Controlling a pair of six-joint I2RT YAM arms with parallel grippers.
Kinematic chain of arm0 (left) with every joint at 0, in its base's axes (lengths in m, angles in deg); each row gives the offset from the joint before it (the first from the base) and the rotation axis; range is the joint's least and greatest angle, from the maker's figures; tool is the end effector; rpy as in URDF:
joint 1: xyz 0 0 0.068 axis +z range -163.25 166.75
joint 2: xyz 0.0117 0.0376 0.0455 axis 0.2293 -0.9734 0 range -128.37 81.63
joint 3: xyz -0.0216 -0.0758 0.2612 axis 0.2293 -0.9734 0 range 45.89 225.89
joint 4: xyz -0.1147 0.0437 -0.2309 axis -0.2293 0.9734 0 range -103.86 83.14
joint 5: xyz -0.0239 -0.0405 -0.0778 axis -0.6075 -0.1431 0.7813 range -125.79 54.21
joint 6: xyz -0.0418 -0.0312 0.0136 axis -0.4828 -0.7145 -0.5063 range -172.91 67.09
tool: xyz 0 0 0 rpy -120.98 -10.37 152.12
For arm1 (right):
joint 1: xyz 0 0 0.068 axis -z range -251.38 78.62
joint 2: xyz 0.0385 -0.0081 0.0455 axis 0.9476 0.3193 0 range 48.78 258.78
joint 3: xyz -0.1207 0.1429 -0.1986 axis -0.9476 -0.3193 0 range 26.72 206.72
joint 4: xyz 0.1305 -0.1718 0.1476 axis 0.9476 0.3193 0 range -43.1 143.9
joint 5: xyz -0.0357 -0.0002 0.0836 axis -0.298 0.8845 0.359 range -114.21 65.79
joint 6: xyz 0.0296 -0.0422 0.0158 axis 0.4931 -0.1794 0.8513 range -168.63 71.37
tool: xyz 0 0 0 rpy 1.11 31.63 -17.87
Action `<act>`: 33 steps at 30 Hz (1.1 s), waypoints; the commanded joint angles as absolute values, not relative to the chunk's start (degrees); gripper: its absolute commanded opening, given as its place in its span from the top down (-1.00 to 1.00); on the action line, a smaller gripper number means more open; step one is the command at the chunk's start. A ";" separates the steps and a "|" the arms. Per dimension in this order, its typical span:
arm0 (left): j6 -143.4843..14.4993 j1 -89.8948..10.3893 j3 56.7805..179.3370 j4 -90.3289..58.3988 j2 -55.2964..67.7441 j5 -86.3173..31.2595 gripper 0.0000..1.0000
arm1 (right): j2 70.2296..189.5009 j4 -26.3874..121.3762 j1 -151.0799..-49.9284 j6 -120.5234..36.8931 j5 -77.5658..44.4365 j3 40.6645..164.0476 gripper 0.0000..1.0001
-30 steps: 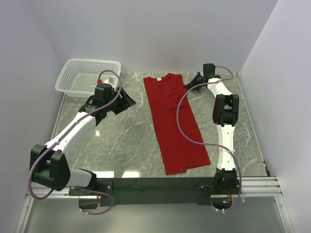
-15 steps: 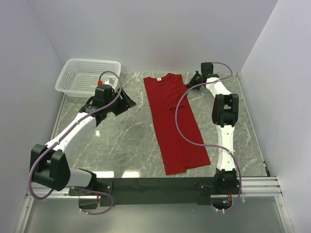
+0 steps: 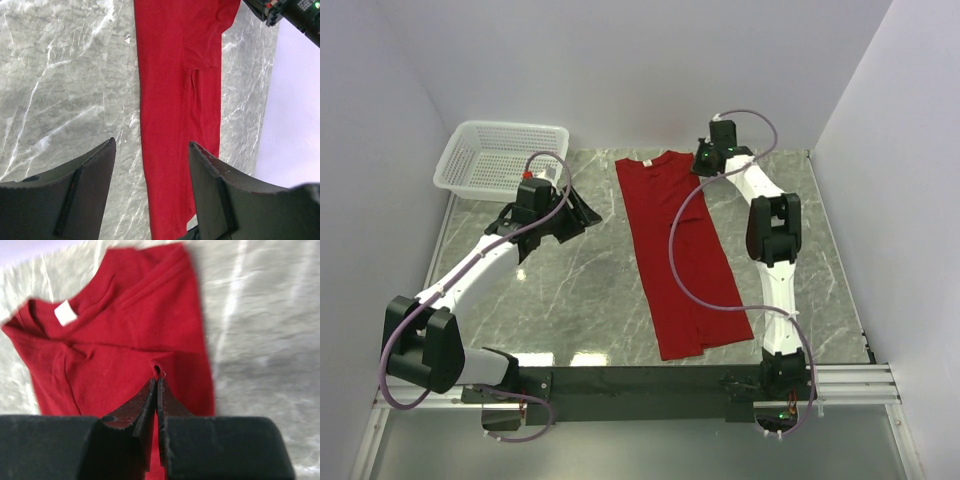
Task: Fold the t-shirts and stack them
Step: Fold the tshirt
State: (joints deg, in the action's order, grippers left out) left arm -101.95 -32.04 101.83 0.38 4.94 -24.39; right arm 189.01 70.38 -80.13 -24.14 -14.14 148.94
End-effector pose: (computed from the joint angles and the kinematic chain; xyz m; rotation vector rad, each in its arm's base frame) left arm 0.2807 -0.1029 0.2773 -0.4861 2.2573 -0.8608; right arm 0.5487 0.0908 0.1915 0.2276 2.3217 0.4972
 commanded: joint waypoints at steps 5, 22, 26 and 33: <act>-102.40 -32.06 99.86 -2.26 7.36 -23.22 -0.30 | 183.44 69.05 -86.84 -36.67 -23.40 147.84 0.79; -102.83 -32.06 98.45 -3.05 9.38 -22.96 -0.30 | 178.34 72.65 -93.09 -45.12 -21.60 143.53 0.31; -102.75 -32.06 98.36 -2.79 10.61 -23.31 -0.30 | 176.23 73.96 -89.76 -41.61 -15.53 144.75 0.31; -103.10 -32.06 96.96 -2.35 12.46 -23.57 -0.30 | 182.19 79.13 -82.72 -37.38 -9.27 154.05 0.36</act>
State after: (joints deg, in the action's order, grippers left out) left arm -102.25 -32.04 97.72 -0.74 10.47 -23.95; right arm 180.44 75.26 -85.16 -39.64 -13.11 148.78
